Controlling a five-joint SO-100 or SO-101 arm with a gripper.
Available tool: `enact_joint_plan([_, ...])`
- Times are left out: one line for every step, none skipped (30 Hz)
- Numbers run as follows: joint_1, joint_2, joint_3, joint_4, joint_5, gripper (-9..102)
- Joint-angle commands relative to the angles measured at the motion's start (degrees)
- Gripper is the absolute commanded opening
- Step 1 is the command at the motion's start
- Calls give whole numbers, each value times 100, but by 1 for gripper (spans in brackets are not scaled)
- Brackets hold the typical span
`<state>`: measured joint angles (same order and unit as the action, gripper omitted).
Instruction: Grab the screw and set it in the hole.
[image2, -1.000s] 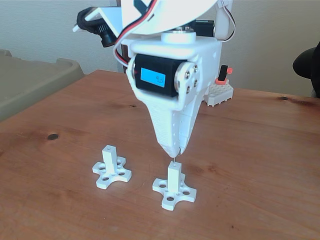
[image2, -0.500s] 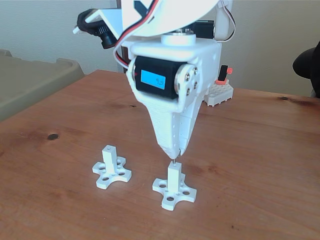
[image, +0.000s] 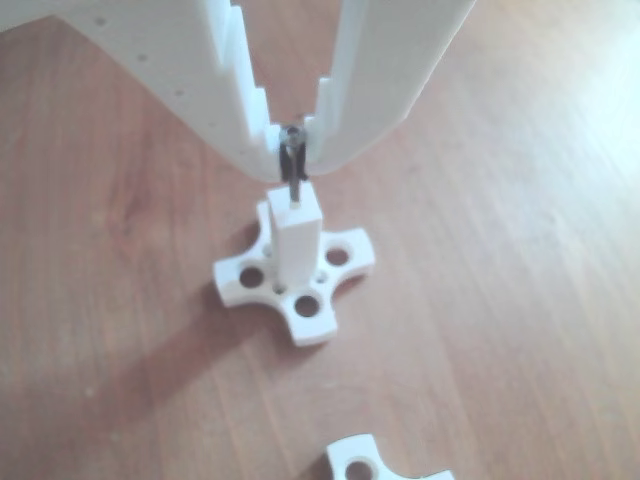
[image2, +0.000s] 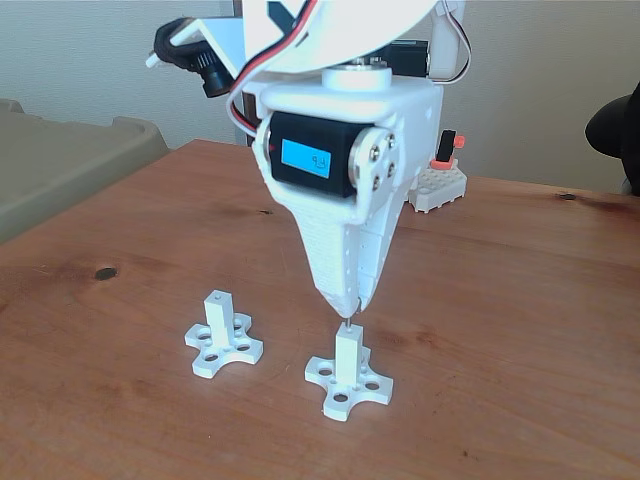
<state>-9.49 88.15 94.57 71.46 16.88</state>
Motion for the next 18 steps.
enact_joint_plan([-35,264,-62,-62,9,-4])
enact_joint_plan([-35,255,-53,-70,0,-4])
enact_joint_plan([-35,255,-44,-70,0,-4])
enact_joint_plan([-35,255,-44,-70,0,-4])
enact_joint_plan([-35,255,-44,-70,0,-4])
enact_joint_plan([-35,246,-44,-70,0,-4])
enact_joint_plan([-35,246,-44,-70,0,-4])
enact_joint_plan([-35,237,-44,-70,0,-4])
enact_joint_plan([-35,237,-44,-79,0,-4])
enact_joint_plan([-35,237,-44,-79,0,-4])
enact_joint_plan([-35,229,-44,-79,0,-4])
enact_joint_plan([-35,220,-44,-79,0,-4])
enact_joint_plan([-35,220,-44,-79,0,-4])
enact_joint_plan([-35,220,-44,-79,0,-4])
enact_joint_plan([-35,220,-44,-79,0,-4])
enact_joint_plan([-35,220,-44,-79,0,-4])
enact_joint_plan([-35,220,-35,-79,0,-4])
enact_joint_plan([-35,220,-35,-88,0,-4])
